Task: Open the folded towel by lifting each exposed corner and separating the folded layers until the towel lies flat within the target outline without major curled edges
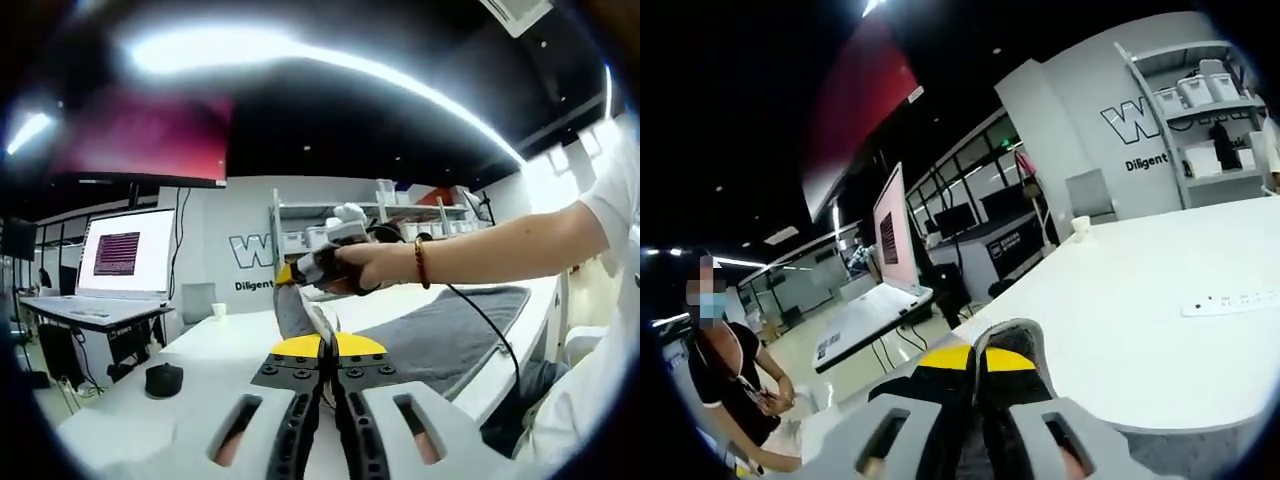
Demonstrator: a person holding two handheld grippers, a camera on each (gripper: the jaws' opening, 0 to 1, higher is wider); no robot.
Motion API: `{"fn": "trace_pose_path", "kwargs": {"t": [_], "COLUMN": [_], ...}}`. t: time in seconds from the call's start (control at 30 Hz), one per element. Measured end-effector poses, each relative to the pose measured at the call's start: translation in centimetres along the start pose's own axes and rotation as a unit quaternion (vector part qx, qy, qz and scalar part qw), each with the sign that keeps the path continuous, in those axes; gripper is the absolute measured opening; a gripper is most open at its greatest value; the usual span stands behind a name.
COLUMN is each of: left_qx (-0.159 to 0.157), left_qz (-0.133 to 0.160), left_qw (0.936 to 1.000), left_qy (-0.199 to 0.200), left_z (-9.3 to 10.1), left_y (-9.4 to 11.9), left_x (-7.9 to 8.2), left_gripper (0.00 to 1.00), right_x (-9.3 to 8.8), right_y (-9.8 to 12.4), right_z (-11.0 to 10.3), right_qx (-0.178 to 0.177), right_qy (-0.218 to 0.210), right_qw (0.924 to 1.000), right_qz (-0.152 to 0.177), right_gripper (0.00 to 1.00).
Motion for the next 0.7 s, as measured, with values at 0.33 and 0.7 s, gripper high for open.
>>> {"fn": "trace_pose_path", "kwargs": {"t": [0.33,0.7], "left_qx": [0.020,0.039], "left_qz": [-0.011,-0.023], "left_qw": [0.9997,0.9990], "left_qy": [0.001,0.006], "left_z": [-1.2,-2.3], "left_y": [0.6,1.1], "left_x": [-0.8,-2.0], "left_gripper": [0.01,0.01], "right_x": [-1.3,-2.9], "right_y": [-1.0,-1.7], "right_z": [-0.5,-1.5], "right_qx": [0.003,0.000], "right_qy": [-0.007,0.005], "right_qw": [0.9999,0.9999], "right_qz": [-0.008,-0.013], "right_gripper": [0.00,0.00]}}
Point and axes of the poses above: the point that each gripper's makers call its tool centre point, and the gripper's own axes: y roughly backward along the fingers, z roughly to its right, x roughly out of its top, the point moved 5 cm from there along y, roughly backward along the fingers, and after that the axes turned 15 degrees about y, right-handed, at the moved point
